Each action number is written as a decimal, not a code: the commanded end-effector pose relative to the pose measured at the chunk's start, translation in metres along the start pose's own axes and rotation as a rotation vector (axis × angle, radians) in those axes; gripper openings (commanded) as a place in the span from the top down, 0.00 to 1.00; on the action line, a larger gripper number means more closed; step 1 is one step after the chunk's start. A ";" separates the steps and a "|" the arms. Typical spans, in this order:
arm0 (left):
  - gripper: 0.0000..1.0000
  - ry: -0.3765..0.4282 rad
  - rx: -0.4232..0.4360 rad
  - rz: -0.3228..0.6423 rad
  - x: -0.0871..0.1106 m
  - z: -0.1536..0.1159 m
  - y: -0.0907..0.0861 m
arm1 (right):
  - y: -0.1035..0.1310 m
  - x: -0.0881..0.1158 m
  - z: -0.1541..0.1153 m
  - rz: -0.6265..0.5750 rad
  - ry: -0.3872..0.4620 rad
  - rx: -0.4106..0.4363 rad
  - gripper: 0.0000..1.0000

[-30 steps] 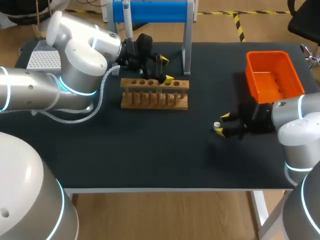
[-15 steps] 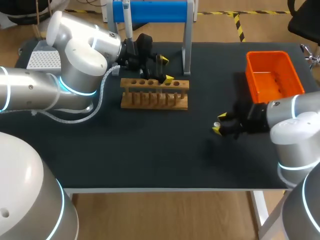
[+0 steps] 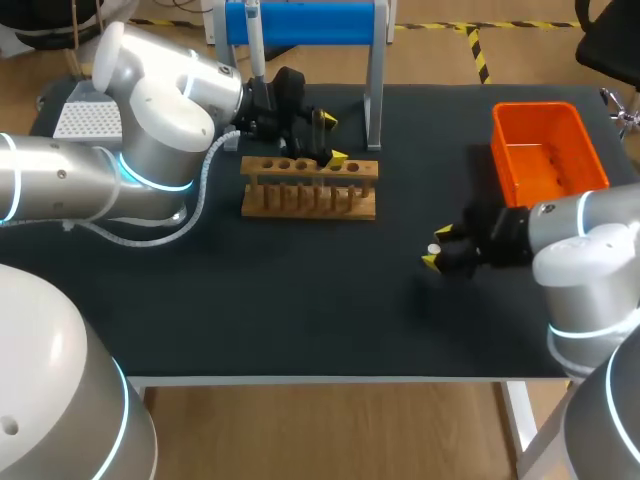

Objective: Invert the test tube, pick up the pipette, mount the tip to pipette, aspirate from beaker and dispense into the tube, eject the tip, return the pipette, and cap with the stopper.

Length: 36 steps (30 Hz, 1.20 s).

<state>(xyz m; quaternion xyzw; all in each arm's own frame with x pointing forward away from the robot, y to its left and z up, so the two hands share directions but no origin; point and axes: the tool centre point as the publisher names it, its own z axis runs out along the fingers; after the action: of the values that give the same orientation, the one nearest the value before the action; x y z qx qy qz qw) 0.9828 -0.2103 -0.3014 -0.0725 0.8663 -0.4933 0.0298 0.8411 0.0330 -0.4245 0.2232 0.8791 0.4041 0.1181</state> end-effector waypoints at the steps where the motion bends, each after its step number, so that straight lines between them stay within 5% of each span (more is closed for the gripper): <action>1: 0.00 0.003 -0.001 0.000 -0.001 0.000 0.000 | 0.000 -0.001 0.003 0.003 -0.004 0.000 0.41; 32: 0.00 0.003 -0.001 0.000 -0.001 0.000 0.000 | -0.002 -0.002 0.006 0.037 -0.015 0.010 0.58; 34: 0.00 0.003 -0.001 0.000 -0.001 0.000 0.000 | -0.003 -0.002 0.007 0.037 -0.016 0.012 0.63; 36: 0.00 0.003 -0.001 0.000 -0.001 0.000 0.000 | -0.004 -0.002 0.007 0.035 -0.017 0.014 0.84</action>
<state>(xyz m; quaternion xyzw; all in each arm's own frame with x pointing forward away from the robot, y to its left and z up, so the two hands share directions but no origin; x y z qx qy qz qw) 0.9828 -0.2103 -0.3014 -0.0725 0.8663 -0.4933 0.0298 0.8443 0.0337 -0.4309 0.2428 0.8762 0.3997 0.1166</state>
